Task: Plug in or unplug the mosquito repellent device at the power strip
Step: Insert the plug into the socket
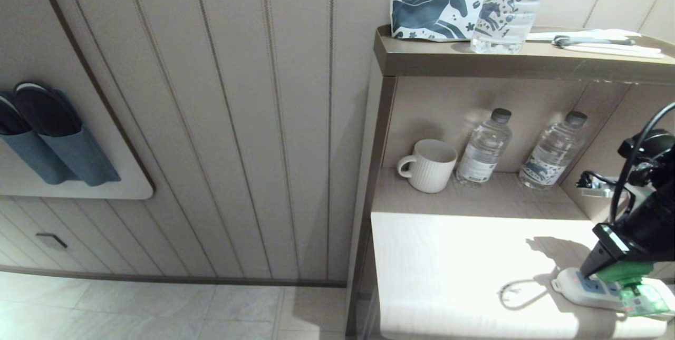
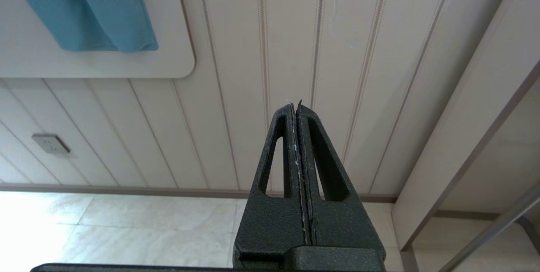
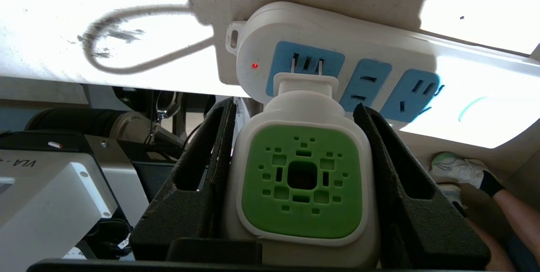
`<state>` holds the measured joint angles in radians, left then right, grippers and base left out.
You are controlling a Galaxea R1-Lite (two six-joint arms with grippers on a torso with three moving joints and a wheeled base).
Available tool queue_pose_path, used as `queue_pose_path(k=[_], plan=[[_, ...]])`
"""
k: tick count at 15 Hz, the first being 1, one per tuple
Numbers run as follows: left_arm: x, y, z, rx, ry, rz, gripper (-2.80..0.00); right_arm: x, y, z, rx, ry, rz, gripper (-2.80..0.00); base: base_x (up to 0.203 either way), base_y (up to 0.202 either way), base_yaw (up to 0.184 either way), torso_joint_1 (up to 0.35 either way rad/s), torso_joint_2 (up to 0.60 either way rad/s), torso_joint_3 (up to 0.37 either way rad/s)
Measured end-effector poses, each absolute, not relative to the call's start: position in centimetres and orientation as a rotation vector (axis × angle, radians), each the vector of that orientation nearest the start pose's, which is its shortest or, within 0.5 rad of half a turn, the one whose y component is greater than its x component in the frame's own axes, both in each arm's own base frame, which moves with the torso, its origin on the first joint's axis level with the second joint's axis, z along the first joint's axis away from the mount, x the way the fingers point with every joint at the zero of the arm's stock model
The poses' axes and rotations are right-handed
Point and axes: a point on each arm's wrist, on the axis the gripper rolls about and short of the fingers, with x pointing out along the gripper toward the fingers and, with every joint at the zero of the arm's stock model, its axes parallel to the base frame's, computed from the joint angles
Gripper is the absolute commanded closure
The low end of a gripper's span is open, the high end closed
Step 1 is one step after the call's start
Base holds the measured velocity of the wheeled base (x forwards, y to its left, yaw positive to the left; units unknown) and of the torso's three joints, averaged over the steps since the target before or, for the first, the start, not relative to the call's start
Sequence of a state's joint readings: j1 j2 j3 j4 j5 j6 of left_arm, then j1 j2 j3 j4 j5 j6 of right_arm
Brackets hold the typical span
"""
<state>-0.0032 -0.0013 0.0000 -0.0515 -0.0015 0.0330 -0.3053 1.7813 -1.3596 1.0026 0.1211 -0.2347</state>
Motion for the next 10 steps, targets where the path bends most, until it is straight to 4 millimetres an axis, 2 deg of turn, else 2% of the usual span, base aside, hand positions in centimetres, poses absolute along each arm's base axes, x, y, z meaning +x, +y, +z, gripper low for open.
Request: queue_pose_path(k=[10], plan=[[-2.3, 0.0, 8.07, 0.032, -0.053, -0.004, 0.0, 25.33, -7.85, 18.26, 0.114, 1.4, 0.009, 0.0, 0.0, 0.0, 0.0, 0.0, 0.0, 0.0]])
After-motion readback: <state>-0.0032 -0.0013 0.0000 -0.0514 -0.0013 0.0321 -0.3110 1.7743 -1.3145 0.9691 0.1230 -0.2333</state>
